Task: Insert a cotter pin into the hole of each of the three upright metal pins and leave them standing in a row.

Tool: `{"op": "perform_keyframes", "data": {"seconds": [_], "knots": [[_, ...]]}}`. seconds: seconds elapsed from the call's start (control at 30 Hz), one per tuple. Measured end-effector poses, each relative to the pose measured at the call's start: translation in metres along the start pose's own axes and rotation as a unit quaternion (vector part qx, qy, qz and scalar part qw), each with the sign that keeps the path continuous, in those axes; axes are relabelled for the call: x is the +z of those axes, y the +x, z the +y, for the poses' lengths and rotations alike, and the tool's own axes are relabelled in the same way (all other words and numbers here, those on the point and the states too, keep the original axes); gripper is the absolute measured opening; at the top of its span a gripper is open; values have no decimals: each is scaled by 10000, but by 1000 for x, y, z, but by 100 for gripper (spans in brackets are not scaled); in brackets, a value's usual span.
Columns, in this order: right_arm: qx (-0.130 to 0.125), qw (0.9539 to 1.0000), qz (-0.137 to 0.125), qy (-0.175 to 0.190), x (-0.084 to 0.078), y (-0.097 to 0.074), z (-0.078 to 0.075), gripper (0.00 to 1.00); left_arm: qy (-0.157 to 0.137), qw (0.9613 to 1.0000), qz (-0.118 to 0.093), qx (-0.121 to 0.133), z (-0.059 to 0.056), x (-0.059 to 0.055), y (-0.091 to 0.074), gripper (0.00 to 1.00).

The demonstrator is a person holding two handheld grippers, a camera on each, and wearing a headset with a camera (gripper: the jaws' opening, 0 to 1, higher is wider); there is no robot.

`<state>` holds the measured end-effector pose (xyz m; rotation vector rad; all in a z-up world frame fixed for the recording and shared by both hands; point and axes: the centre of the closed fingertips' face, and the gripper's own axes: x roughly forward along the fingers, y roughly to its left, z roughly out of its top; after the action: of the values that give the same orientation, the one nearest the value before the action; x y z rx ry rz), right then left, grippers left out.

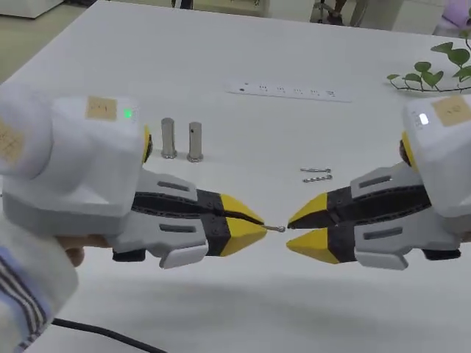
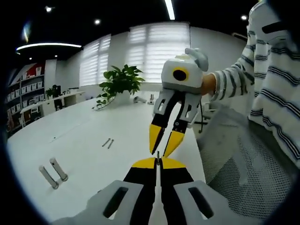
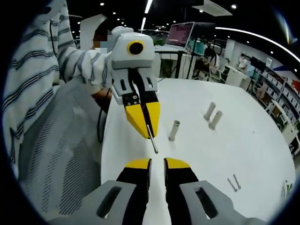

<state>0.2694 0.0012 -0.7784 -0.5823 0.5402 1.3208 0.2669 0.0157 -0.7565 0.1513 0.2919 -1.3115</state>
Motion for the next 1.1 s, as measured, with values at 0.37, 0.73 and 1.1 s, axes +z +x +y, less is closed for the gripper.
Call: {"op": "perform_keyframes", "data": {"seconds": [0.37,0.73,1.1], "knots": [[241,9990,174,-348,-2,12,14,6,516,9980,169,-314,-8,-6,3,0],[552,9966,294,-528,1,14,26,4,617,9960,336,-546,-16,-15,-2,0],[867,9947,372,-402,4,16,40,4,607,9936,596,-741,-24,-27,-7,0]]}}
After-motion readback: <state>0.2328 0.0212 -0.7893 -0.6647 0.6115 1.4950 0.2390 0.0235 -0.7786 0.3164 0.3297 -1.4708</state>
